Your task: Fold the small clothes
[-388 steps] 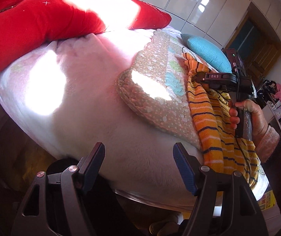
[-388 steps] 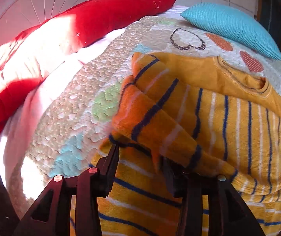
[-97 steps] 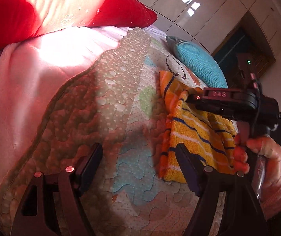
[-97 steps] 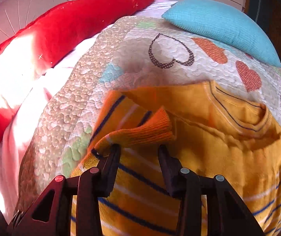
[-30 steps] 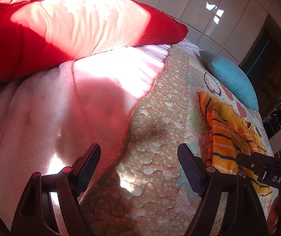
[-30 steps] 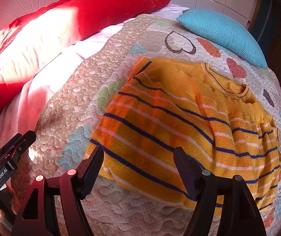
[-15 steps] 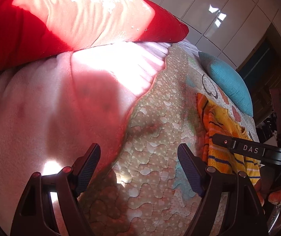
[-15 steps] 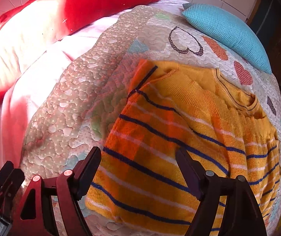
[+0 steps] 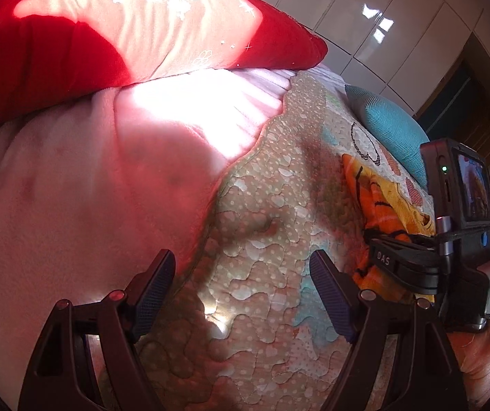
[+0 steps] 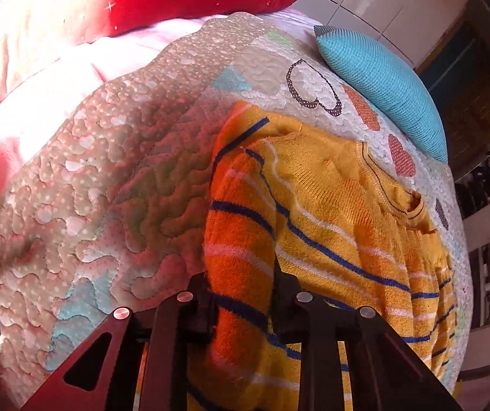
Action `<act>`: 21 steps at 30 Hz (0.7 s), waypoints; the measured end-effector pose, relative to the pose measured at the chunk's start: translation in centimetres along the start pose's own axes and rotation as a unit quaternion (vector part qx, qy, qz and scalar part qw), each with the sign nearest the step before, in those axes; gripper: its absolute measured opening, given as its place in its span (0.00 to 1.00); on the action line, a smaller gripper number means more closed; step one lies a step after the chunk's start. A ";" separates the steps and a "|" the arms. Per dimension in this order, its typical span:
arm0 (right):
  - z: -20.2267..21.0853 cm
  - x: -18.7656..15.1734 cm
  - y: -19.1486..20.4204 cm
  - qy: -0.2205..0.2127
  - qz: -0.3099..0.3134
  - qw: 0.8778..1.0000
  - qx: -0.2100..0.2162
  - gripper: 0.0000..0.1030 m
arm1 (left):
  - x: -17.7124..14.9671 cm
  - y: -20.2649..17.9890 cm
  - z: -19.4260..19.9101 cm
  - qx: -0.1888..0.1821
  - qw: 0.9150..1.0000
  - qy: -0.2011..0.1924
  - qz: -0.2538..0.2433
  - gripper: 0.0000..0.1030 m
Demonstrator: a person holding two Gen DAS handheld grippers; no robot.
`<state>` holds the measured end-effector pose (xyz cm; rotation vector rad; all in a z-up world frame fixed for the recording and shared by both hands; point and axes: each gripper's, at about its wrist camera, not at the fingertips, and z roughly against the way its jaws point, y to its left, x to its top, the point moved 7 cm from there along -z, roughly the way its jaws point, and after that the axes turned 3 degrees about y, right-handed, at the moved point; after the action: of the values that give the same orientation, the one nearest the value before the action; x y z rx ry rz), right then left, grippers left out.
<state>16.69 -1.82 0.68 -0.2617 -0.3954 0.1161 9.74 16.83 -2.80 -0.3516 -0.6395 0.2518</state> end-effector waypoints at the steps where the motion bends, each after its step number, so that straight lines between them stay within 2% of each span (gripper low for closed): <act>1: 0.8 -0.1 -1.5 -0.006 -0.022 0.999 0.029 0.22 | 0.0 -0.3 0.2 0.004 1.000 -0.007 -0.005 0.78; 5: 3.8 -1.7 -10.5 -0.033 -0.122 0.986 0.110 0.21 | -0.7 -1.7 0.3 0.012 1.000 -0.015 -0.024 0.78; 9: 5.0 -6.2 -22.0 -0.066 -0.236 0.956 0.159 0.21 | -1.8 -3.8 0.4 0.005 0.999 -0.013 -0.046 0.78; 11: 3.6 -9.5 -26.8 -0.067 -0.283 0.942 0.166 0.22 | -2.5 -5.0 0.3 -0.002 0.998 -0.008 -0.056 0.78; 12: 2.3 -11.2 -28.3 -0.060 -0.297 0.935 0.183 0.26 | -3.0 -5.6 0.1 -0.008 0.998 0.001 -0.059 0.78; 13: 0.9 -12.9 -29.7 -0.048 -0.316 0.926 0.202 0.29 | -3.5 -6.2 -0.1 -0.015 0.998 0.011 -0.062 0.78; 14: -0.3 -14.7 -30.9 -0.039 -0.338 0.916 0.214 0.38 | -4.1 -6.8 -0.2 -0.024 0.997 0.022 -0.063 0.78; 17: -0.3 -17.7 -33.4 -0.076 -0.382 0.877 0.282 0.44 | -6.0 -8.7 -0.1 -0.036 0.995 0.048 -0.081 0.78; 18: 0.1 -18.2 -34.0 -0.083 -0.386 0.874 0.284 0.45 | -6.5 -9.3 0.1 -0.032 0.994 0.050 -0.093 0.78; 21: 2.5 -18.8 -35.6 -0.104 -0.371 0.893 0.231 0.55 | -7.5 -10.7 0.7 -0.012 0.991 0.056 -0.121 0.78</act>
<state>0.62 -38.49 5.76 0.3869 -0.6441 -0.5185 4.73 4.78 -2.09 -0.3051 -0.5692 -0.0078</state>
